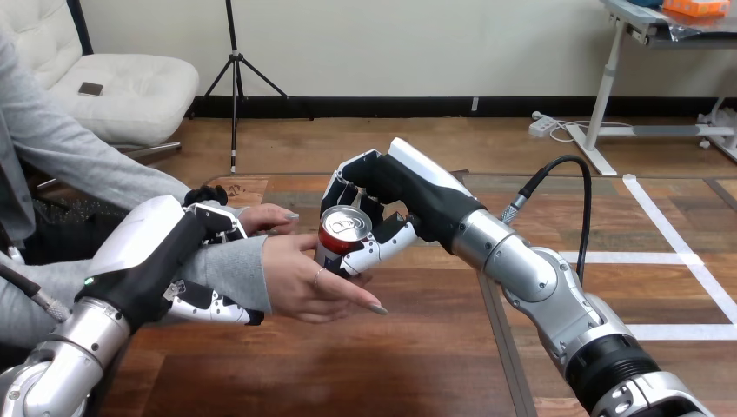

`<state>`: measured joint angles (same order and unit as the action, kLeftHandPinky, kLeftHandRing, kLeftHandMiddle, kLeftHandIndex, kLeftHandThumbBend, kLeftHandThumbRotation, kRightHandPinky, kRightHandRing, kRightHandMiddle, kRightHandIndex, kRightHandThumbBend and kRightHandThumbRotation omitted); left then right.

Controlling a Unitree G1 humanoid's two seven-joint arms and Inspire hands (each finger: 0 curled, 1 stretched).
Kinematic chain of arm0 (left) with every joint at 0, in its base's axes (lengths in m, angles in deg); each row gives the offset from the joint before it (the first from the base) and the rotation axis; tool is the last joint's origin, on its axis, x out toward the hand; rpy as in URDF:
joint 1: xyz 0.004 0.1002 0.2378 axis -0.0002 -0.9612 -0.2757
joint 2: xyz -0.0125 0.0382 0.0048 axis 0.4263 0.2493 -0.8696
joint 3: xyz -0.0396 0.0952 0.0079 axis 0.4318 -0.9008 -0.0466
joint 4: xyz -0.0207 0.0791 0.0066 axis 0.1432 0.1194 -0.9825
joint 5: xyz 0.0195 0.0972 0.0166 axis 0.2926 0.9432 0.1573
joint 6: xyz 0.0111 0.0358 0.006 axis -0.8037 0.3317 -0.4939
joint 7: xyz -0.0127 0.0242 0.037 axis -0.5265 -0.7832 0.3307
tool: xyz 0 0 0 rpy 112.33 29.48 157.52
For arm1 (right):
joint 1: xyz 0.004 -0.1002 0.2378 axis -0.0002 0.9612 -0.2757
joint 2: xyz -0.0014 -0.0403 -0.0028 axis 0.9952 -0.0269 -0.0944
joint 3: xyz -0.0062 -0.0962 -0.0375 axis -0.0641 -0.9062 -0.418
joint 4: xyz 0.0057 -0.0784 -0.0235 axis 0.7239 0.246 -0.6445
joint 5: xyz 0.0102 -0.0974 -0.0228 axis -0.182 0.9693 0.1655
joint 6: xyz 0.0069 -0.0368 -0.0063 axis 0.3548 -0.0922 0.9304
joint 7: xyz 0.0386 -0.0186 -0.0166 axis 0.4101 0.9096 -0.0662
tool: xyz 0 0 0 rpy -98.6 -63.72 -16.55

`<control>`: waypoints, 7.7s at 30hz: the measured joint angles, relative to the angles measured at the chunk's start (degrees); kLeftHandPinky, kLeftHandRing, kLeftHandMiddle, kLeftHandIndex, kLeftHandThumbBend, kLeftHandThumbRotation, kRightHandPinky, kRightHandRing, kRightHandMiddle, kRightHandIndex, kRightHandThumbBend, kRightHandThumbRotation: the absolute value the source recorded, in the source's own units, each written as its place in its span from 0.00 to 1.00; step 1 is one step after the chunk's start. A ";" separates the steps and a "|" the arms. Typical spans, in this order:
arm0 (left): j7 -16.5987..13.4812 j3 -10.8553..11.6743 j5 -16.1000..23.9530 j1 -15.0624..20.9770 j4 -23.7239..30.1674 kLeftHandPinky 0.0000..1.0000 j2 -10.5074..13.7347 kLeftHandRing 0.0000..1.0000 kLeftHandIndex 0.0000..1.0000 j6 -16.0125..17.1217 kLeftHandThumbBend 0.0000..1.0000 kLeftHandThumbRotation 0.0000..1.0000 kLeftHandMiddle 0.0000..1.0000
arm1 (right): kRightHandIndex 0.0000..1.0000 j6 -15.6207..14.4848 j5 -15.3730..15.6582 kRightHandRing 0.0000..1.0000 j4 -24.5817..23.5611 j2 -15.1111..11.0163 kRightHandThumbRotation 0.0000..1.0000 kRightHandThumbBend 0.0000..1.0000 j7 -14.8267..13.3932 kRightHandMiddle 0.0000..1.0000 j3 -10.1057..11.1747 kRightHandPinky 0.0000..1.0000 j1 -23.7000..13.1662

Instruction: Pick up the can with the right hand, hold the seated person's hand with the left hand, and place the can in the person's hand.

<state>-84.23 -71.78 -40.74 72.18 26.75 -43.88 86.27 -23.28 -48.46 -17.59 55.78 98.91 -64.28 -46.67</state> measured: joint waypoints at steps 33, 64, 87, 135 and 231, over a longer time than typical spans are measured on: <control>0.40 0.00 -1.02 -0.42 0.06 0.19 0.01 0.23 0.40 0.09 0.80 0.00 0.30 | 0.59 -5.43 -3.17 0.52 -4.25 -0.52 0.25 0.89 6.27 0.56 0.16 0.45 0.01; 1.80 0.33 -2.91 -0.44 1.74 0.21 0.12 0.25 0.40 0.08 0.77 0.00 0.32 | 0.82 -6.81 -7.28 0.72 -6.50 -2.29 0.88 1.00 12.11 0.77 0.40 0.59 0.40; 3.80 0.17 -3.19 -0.64 1.93 0.21 0.00 0.25 0.41 -0.75 0.76 0.00 0.33 | 0.86 -6.78 -10.04 0.81 -6.50 -1.95 1.00 1.00 12.74 0.83 0.52 0.66 0.44; 5.90 0.41 -4.79 -2.03 4.86 0.27 0.13 0.31 0.42 -2.43 0.74 0.00 0.38 | 0.84 -7.96 -19.30 0.75 -17.33 -2.55 1.00 1.00 14.10 0.80 6.05 0.67 11.70; 13.67 2.17 -9.92 -11.60 29.80 0.65 -1.28 0.82 0.88 -22.13 0.70 0.81 0.87 | 0.81 -8.93 -24.82 0.71 -29.47 -5.69 1.00 1.00 13.42 0.77 10.07 0.65 23.82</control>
<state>-70.56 -69.61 -50.67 60.58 56.55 -45.16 64.13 -32.21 -73.28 -47.06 50.09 112.33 -54.21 -22.85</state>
